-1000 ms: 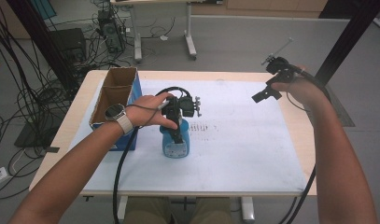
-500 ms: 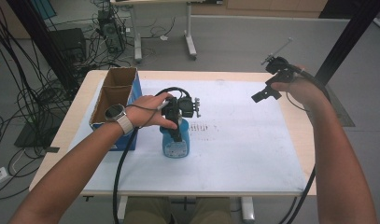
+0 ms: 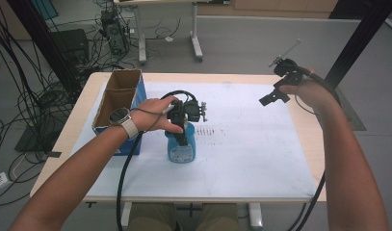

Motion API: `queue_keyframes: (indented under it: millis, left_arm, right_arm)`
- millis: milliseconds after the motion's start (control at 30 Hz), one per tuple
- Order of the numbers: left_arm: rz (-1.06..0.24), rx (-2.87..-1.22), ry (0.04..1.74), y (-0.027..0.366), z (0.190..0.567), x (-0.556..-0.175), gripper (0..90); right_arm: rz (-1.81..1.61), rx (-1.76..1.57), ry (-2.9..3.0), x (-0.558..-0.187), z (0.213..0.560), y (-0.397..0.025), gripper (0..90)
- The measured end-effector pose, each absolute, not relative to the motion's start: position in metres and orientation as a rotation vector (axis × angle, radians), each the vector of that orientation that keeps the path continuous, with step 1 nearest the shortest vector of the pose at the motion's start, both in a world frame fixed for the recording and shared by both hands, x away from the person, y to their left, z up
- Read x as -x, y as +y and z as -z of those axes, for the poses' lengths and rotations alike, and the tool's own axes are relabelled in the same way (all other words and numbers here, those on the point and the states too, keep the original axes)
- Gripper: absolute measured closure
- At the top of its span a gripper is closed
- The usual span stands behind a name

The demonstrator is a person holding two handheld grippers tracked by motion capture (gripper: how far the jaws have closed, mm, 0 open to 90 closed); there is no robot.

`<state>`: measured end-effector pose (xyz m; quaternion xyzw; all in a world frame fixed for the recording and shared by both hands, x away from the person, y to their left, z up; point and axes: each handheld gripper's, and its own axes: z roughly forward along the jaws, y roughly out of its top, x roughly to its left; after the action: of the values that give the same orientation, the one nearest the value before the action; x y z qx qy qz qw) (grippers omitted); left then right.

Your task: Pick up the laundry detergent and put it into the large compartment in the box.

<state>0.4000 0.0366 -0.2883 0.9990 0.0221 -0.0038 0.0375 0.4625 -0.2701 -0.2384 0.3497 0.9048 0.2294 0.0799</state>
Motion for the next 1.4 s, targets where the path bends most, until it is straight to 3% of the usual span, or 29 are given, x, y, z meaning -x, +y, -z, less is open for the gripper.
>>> queue_keyframes:
  millis: [1400]
  left_arm:
    - [0.003, -3.066, 0.068, 0.0371, 0.2884, -0.3989, 39.0]
  right_arm:
    - [-0.688, -1.033, 2.706, -0.4589, 0.2343, -0.2705, 5.4]
